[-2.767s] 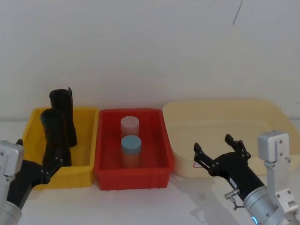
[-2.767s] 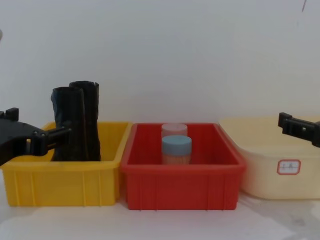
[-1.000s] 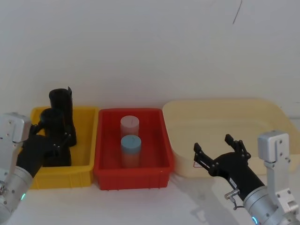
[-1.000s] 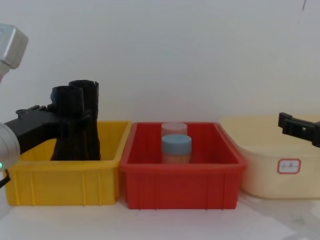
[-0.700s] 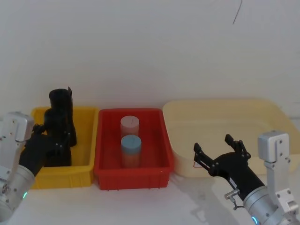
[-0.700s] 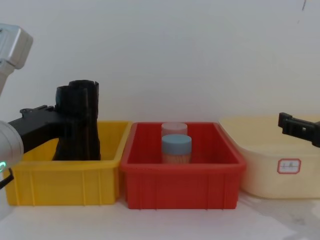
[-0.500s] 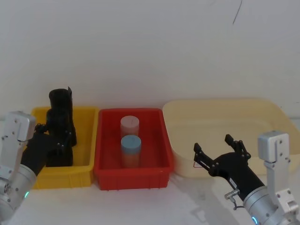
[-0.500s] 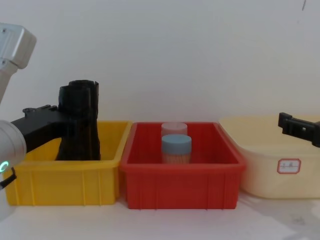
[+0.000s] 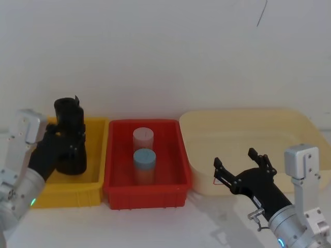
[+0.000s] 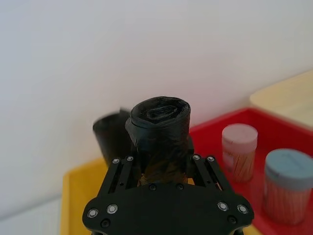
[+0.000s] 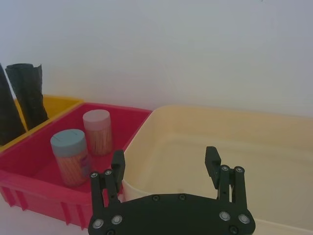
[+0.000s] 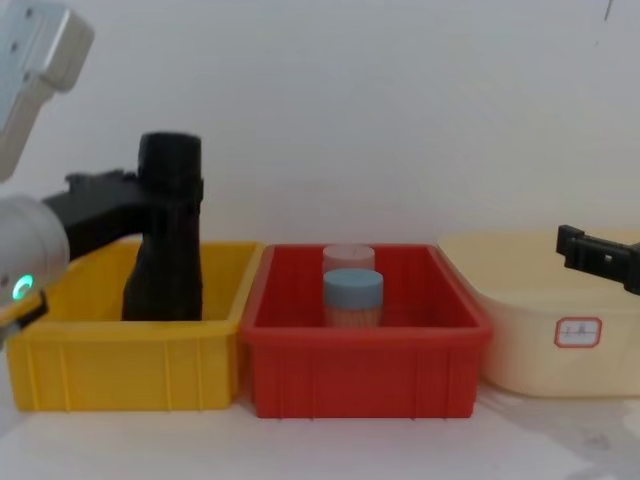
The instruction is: Pick up the garbage bag with the one hand and transfer it to the other hand.
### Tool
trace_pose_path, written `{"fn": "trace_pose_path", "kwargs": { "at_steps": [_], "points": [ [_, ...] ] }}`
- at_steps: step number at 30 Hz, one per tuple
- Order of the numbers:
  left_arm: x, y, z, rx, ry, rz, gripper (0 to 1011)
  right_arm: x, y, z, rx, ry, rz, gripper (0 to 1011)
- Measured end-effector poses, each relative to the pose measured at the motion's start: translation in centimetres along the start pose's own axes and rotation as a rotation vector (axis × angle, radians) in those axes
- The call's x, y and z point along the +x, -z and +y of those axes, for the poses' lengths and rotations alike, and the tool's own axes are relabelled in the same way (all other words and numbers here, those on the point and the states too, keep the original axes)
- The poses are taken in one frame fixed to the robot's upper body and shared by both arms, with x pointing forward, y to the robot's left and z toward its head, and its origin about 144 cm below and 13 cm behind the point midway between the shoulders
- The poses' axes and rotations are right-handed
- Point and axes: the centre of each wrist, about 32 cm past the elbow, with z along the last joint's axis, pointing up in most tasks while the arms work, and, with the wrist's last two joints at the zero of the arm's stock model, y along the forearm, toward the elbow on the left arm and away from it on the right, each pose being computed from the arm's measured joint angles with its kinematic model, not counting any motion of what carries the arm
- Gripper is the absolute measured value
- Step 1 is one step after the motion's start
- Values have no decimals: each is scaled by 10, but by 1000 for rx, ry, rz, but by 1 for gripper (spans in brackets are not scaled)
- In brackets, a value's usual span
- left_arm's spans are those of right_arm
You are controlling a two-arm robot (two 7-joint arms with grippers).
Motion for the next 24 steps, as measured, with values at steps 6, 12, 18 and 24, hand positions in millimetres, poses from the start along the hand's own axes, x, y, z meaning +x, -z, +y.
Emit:
{"fn": "trace_pose_path", "kwargs": {
  "at_steps": [6, 12, 18, 24],
  "points": [
    [1, -24, -10, -38, 51, -46, 457, 0, 0, 0, 0, 0, 0, 1001],
    [-1, -47, -24, -84, 118, -84, 457, 0, 0, 0, 0, 0, 0, 1001],
    [-6, -65, -40, -126, 195, -105, 457, 0, 0, 0, 0, 0, 0, 1001],
    [-13, -77, -57, -165, 278, -112, 457, 0, 0, 0, 0, 0, 0, 1001]
  ]
}}
